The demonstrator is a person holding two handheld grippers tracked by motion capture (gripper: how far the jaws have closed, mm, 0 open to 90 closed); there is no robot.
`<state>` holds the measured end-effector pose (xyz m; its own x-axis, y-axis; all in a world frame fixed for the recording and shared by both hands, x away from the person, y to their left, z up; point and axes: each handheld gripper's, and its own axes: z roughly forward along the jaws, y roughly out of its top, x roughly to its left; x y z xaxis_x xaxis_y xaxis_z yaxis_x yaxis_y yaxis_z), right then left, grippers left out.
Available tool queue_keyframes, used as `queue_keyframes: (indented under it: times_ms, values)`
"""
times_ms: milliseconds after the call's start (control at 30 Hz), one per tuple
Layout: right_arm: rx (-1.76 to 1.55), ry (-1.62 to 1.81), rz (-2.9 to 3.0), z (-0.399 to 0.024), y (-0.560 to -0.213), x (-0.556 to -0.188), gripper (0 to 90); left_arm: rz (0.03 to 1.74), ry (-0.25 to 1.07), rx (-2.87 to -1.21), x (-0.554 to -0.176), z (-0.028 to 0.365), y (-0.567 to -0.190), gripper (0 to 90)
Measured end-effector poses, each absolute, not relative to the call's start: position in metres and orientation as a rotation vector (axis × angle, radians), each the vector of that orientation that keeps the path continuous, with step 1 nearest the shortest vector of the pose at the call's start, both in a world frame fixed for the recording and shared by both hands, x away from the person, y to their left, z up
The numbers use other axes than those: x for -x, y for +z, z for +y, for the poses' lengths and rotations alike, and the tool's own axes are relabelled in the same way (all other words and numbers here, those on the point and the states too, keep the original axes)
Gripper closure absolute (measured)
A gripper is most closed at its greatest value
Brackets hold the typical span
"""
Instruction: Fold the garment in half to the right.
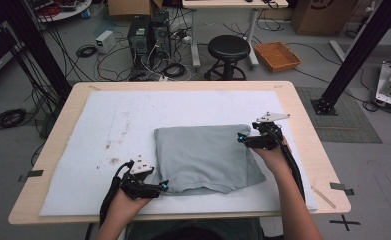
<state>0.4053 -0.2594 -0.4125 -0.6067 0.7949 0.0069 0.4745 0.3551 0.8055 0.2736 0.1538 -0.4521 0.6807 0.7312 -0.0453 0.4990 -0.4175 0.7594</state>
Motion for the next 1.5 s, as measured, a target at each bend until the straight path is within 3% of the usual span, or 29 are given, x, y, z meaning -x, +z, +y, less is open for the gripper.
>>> queue_keyframes:
  times_ms: [467, 833, 1000, 1267, 1500]
  values:
    - [-1.116, 1.154, 2.208, -0.265, -0.411, -0.403, 24.0, 0.838, 0.378, -2.106, -0.26, 0.151, -0.452, 60.0]
    - [-1.121, 1.172, 2.202, -0.268, -0.41, -0.403, 24.2, 0.817, 0.343, -2.112, -0.261, 0.151, -0.452, 70.7]
    - [-1.09, 1.154, 2.246, -0.267, -0.402, -0.41, 24.1, 0.811, 0.324, -2.108, -0.261, 0.151, -0.452, 80.1]
    - [-1.014, 1.164, 2.324, -0.245, -0.385, -0.424, 23.2, 0.825, 0.292, -2.092, -0.263, 0.152, -0.453, 80.1]
    - [-0.904, 1.215, 2.434, -0.199, -0.373, -0.437, 22.9, 0.833, 0.293, -2.083, -0.263, 0.152, -0.454, 79.2]
